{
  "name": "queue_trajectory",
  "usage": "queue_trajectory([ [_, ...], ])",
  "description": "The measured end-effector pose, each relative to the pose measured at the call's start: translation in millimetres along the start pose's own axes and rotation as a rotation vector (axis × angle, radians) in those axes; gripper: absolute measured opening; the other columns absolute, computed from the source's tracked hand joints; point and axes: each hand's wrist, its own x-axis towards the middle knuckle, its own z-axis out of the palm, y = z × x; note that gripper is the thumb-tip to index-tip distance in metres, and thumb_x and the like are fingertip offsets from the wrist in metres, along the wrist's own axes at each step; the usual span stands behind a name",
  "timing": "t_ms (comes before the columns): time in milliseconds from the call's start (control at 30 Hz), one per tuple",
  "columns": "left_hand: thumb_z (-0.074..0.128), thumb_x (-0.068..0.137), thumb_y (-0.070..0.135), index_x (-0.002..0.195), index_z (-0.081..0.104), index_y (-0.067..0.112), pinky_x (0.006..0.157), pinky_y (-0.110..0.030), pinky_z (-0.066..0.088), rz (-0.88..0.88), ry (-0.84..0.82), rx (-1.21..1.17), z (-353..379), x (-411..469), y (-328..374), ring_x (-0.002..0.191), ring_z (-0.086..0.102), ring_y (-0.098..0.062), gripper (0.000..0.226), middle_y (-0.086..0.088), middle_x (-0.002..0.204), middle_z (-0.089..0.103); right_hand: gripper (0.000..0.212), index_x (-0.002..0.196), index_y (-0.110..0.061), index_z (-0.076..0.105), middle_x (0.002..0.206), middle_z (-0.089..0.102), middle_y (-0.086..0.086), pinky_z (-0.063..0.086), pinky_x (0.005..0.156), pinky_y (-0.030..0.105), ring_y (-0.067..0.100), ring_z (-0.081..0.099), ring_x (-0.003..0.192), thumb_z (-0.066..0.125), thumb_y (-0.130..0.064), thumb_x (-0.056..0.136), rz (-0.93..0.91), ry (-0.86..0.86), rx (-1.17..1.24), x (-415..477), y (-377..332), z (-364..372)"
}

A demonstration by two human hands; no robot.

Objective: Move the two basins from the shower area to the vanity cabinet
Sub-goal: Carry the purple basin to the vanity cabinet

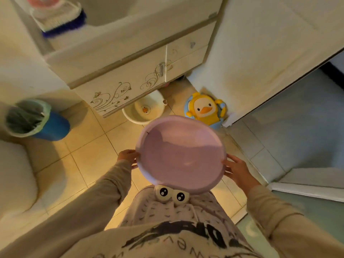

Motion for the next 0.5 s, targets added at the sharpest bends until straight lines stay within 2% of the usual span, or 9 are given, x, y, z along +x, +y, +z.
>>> queue_trajectory([
  [67,0.053,0.086,-0.006,0.104,0.055,0.004,0.057,-0.03,0.045,-0.02,0.034,-0.073,1.0,2.0,-0.3,0.06,0.051,-0.021,0.021,-0.007,0.07,0.054,0.047,0.131,-0.008,0.053,0.103,0.066,0.015,0.052,0.062,0.033,0.032,0.063,0.084,0.062,-0.006,0.085,0.002,-0.05,-0.056,21.1,-20.6,5.8],
  [200,0.053,0.086,-0.005,0.12,0.055,-0.008,0.059,-0.032,0.045,-0.085,0.125,-0.183,8.4,4.2,-4.8,0.062,0.052,-0.022,0.034,-0.008,0.071,0.055,0.043,0.129,-0.012,0.056,0.114,0.065,0.019,0.052,0.066,0.033,0.033,0.062,0.093,0.059,-0.01,0.087,-0.001,-0.199,-0.21,65.0,-67.1,20.4],
  [267,0.054,0.086,-0.004,0.123,0.054,-0.008,0.06,-0.033,0.046,-0.13,0.179,-0.251,16.3,2.6,-7.6,0.063,0.053,-0.023,0.037,-0.008,0.073,0.056,0.041,0.128,-0.013,0.057,0.112,0.066,0.017,0.052,0.065,0.032,0.033,0.062,0.094,0.059,-0.01,0.087,-0.004,-0.244,-0.268,84.7,-91.1,28.6],
  [433,0.057,0.085,-0.004,0.116,0.056,-0.002,0.059,-0.033,0.048,-0.198,0.274,-0.408,45.3,0.3,-13.4,0.064,0.054,-0.024,0.032,-0.012,0.082,0.06,0.04,0.122,-0.01,0.058,0.105,0.063,0.015,0.049,0.059,0.03,0.031,0.061,0.088,0.06,-0.002,0.083,-0.001,-0.298,-0.391,134.3,-139.1,45.8],
  [500,0.058,0.083,-0.006,0.108,0.055,0.002,0.059,-0.033,0.048,-0.211,0.297,-0.468,57.1,0.3,-13.3,0.065,0.055,-0.024,0.027,-0.012,0.079,0.059,0.042,0.123,-0.007,0.057,0.107,0.062,0.014,0.051,0.062,0.032,0.031,0.06,0.089,0.061,0.0,0.082,0.0,-0.31,-0.467,152.0,-150.2,51.1],
])
